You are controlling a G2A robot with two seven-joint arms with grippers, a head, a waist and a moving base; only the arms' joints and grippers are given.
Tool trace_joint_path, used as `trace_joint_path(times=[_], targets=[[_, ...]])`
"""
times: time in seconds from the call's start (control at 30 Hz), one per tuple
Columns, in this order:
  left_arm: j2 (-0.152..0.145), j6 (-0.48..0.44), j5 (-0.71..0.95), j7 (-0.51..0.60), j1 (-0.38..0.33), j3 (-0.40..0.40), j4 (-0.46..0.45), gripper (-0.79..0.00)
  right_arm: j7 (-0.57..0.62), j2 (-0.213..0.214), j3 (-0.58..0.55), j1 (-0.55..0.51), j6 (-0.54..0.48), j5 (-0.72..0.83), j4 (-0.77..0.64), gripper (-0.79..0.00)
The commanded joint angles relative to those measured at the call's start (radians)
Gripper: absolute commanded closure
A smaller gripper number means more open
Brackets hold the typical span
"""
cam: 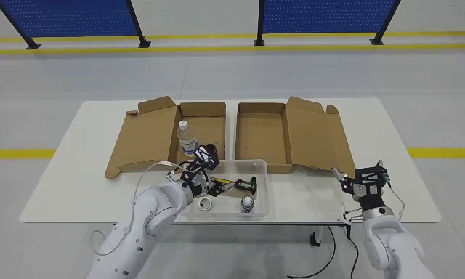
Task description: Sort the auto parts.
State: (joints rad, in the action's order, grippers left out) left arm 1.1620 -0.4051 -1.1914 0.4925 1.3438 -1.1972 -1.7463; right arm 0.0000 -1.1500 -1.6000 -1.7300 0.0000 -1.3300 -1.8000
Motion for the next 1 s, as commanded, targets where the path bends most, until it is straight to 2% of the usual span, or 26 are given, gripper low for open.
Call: trace_joint_path(times=[0.0,0.1,0.3,0.53,0.9,0.97], targets=[[-0.002,-0.001,0.015,-0.016,0.010,-0.010,-0.004,-0.785,0.000,0.000,0.000,0.000,0.000,0.000,0.000,-0.785],[-0.002,-0.033,0.052,-0.002,0.013,-0.001,-0.025,-0.785,0.000,0.000,0.000,0.000,0.000,0.000,0.000,-0.785],[0.006,-0.072,0.074,0.085,-0.014,0.087,-0.055,-0.785,0.000,0.000,0.000,0.000,0.000,0.000,0.000,-0.785],[0.021,-0.034,0.069,0.186,-0.068,0.184,-0.017,-0.785,0.000,0.000,0.000,0.000,0.000,0.000,0.000,-0.785],[0.038,0.016,0.138,0.264,-0.126,0.244,0.042,-0.785,0.000,0.000,0.000,0.000,0.000,0.000,0.000,-0.785],[0.039,0.018,0.140,0.272,-0.135,0.251,0.051,-0.665,0.000,0.000,0.000,0.000,0.000,0.000,0.000,-0.785]])
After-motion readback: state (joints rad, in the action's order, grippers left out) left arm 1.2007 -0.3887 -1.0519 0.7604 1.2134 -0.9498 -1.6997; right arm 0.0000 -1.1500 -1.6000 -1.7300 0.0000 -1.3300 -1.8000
